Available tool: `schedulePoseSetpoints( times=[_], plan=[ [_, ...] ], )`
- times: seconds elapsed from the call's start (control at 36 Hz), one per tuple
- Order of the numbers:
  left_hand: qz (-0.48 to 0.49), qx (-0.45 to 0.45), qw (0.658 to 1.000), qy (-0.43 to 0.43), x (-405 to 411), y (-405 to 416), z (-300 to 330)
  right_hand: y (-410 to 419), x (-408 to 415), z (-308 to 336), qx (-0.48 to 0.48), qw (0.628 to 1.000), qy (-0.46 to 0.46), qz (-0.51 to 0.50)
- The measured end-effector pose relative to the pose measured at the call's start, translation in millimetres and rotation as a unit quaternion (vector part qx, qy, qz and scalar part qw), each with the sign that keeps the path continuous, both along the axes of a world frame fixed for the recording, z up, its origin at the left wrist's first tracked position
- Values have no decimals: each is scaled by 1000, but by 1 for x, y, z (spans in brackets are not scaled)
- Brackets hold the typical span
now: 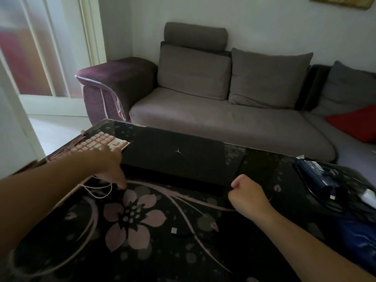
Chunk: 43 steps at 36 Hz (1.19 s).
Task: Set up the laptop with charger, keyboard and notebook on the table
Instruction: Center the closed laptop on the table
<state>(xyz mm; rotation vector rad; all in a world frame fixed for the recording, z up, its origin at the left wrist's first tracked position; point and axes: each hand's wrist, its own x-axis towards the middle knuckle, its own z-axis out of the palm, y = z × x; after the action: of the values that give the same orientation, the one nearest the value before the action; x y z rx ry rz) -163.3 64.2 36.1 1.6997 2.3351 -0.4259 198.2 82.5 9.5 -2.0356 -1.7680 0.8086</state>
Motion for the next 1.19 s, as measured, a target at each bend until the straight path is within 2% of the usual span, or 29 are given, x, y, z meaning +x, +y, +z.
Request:
schedulePoseSetpoints(
  times=[0.08,0.17,0.33,0.44,0.61,0.69,0.78,0.92,1.19],
  plan=[
    [4,95,991,-90,14,27,-1,23,-4,-5,16,999,27,-40],
    [23,134,980,-144,23,48,-14,50,-16,-11,11,997,49,-51],
    [13,117,984,-133,39,78,-40,89,-40,-22,-9,998,24,-52],
    [45,145,980,-131,32,107,-50,107,-49,-29,-7,998,37,-58],
    [99,192,956,-198,19,146,-48,125,-59,-39,18,992,79,-101],
    [123,220,934,-252,10,165,-51,129,-59,-43,26,987,98,-123],
    [167,244,887,-356,19,161,-43,130,-56,-44,28,979,152,-135],
    [194,278,829,-444,33,150,-42,118,-36,-39,19,972,187,-143],
    [184,239,789,-535,107,100,-48,58,60,-21,28,967,185,-174]
  ],
)
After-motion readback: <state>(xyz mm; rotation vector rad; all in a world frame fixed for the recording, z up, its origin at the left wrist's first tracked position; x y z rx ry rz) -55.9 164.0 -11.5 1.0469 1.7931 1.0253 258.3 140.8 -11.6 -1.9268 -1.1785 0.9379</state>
